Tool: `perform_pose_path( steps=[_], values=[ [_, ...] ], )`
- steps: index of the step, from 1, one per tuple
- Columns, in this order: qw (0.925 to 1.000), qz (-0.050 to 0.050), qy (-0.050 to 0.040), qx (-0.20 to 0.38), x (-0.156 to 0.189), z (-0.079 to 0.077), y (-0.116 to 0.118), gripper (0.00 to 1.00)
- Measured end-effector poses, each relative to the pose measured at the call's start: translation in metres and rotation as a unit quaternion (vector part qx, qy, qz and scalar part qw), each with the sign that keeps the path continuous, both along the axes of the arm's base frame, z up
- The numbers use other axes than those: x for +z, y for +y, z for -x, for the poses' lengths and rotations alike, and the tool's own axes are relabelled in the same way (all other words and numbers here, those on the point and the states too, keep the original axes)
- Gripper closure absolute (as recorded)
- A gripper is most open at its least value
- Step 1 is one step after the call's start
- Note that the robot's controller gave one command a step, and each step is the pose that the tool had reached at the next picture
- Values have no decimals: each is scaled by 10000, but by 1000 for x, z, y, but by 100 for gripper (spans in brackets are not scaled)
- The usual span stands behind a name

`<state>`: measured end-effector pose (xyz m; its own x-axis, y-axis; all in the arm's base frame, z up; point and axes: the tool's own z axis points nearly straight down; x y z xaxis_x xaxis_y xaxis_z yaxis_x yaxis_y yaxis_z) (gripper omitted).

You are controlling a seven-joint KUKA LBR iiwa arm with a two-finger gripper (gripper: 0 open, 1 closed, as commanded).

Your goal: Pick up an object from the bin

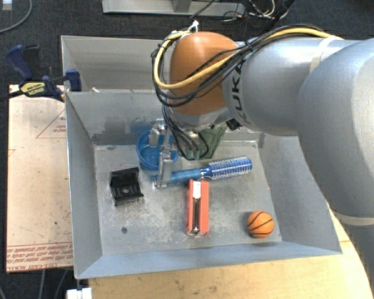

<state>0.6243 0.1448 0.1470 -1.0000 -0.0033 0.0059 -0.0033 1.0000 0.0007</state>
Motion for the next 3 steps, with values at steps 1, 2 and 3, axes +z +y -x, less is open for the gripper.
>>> perform_pose_path(
  steps=[1, 2, 3],
  values=[
    [10000, -5, -37, -14, 5, -2, -1, 0],
    [9985, -9, -38, -552, -42, -12, -24, 0],
    [9967, -1, -9, -812, -51, -14, -29, 0]
  ],
)
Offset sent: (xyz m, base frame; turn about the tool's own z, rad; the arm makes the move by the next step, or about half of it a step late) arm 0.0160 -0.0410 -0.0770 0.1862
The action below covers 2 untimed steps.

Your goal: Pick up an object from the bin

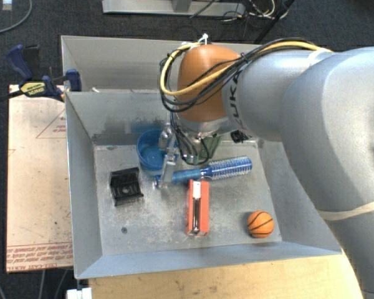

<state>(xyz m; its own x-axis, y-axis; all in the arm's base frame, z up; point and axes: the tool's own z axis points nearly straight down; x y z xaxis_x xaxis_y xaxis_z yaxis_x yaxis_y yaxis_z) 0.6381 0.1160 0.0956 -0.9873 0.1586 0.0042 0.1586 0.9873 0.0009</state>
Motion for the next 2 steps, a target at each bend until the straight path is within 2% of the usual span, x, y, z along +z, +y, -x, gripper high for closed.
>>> perform_pose_path(
  steps=[1, 2],
  values=[
    [9998, -8, -30, -190, 7, 6, -26, 0],
    [9988, -8, -19, -495, -11, 4, -19, 0]
  ],
)
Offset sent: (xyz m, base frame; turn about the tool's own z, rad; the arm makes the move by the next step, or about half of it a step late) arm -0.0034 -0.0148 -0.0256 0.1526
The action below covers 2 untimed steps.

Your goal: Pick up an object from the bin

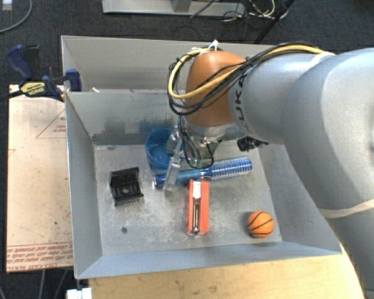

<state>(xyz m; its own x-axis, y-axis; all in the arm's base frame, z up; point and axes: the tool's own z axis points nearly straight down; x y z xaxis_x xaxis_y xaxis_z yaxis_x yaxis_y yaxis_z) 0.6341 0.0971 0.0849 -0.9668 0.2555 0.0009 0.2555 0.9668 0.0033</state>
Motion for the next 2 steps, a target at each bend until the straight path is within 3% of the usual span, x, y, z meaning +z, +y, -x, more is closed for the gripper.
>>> perform_pose_path(
  steps=[1, 2],
  values=[
    [9998, -11, 153, 134, -15, -15, 1, 100],
    [9998, -11, 153, 133, -15, -15, 1, 100]
  ],
)
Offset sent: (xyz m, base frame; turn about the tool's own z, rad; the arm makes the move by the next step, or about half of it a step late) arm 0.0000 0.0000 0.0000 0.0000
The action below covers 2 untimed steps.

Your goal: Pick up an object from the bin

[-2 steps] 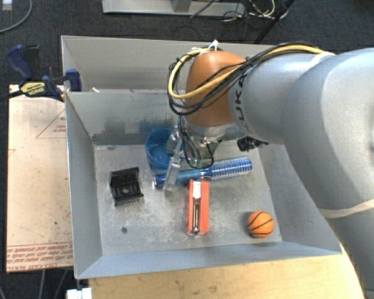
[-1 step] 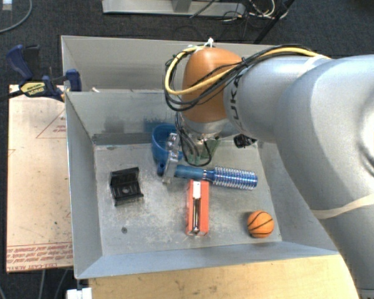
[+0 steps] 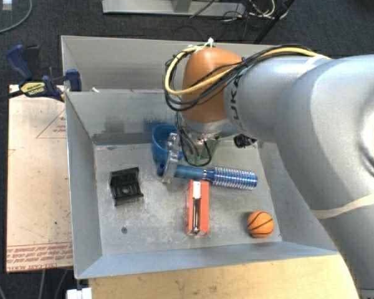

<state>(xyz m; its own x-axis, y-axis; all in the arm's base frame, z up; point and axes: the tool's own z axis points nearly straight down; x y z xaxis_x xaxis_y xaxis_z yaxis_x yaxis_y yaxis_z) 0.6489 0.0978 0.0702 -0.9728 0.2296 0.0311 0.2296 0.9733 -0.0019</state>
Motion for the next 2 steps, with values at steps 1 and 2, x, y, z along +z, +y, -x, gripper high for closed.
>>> perform_pose_path(
  steps=[1, 2],
  values=[
    [10000, 2, 4, 0, 3, 1, 0, 100],
    [10000, 6, -11, -6, 21, 2, -1, 100]
  ],
)
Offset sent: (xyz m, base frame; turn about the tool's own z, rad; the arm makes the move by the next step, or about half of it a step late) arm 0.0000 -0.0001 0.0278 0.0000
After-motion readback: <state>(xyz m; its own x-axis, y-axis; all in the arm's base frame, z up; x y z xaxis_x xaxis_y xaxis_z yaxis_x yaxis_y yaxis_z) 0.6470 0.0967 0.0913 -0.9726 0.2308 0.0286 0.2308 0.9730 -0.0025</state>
